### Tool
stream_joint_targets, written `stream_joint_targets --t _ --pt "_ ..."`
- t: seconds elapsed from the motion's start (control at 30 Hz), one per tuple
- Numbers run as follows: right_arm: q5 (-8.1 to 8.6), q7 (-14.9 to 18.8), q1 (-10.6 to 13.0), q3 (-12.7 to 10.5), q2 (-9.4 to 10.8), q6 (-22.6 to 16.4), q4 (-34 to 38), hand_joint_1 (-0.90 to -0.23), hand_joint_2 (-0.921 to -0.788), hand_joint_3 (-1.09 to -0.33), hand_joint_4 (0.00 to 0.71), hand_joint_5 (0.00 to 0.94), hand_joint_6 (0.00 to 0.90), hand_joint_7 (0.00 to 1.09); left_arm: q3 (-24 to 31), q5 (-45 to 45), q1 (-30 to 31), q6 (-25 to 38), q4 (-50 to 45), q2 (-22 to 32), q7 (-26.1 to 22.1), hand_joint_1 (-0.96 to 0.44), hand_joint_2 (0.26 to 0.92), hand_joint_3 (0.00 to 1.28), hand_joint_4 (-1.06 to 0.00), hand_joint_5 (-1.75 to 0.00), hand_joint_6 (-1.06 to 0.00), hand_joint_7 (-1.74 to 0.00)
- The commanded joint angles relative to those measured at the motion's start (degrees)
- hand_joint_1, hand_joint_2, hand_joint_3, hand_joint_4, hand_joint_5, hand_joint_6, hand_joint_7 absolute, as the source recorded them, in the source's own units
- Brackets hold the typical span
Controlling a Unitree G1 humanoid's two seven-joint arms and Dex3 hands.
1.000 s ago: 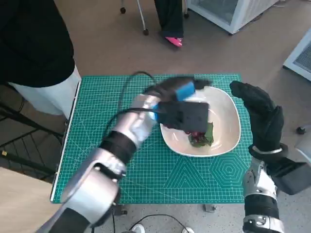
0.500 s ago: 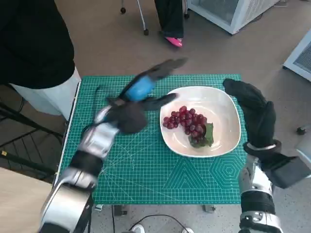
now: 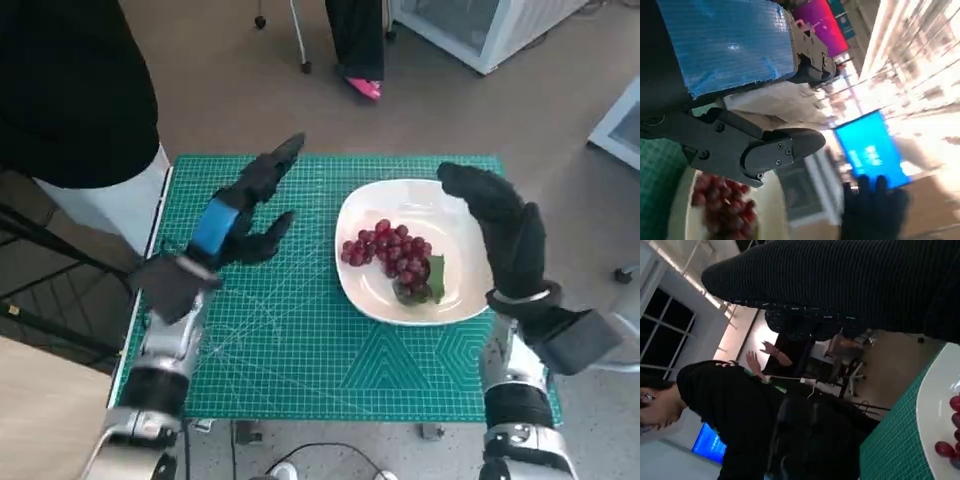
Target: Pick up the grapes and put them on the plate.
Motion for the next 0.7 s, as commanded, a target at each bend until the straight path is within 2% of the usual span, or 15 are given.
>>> stream_joint_targets --t 0.03,0.3,0.7 --pt "0.63 1.7 -0.47 -0.49 0.08 -0.44 1.63 -0.488 -0.921 -0.523 0.241 0.011 0.237 0.02 1.88 -2.46 3.91 -1.29 -3.07 -1.12 -0.62 -0.66 0.921 0.64 -0.18 0.0 -0.29 0.0" --pt "0.49 2.56 -0.87 -0.97 -0.03 -1.17 2.52 -0.494 -0.921 -0.514 0.249 0.01 0.242 0.02 3.26 0.05 7.57 -6.04 -4.63 -1.58 2.16 -0.64 0.921 0.64 -0.18 0.0 -0.29 0.0" --pt "-0.04 2.71 -1.02 -1.26 -0.09 -1.39 3.15 -0.502 -0.921 -0.509 0.255 0.008 0.244 0.02 4.34 3.34 9.45 -11.42 -3.63 -0.52 4.97 -0.6 0.921 0.64 -0.21 -0.01 -0.31 -0.01"
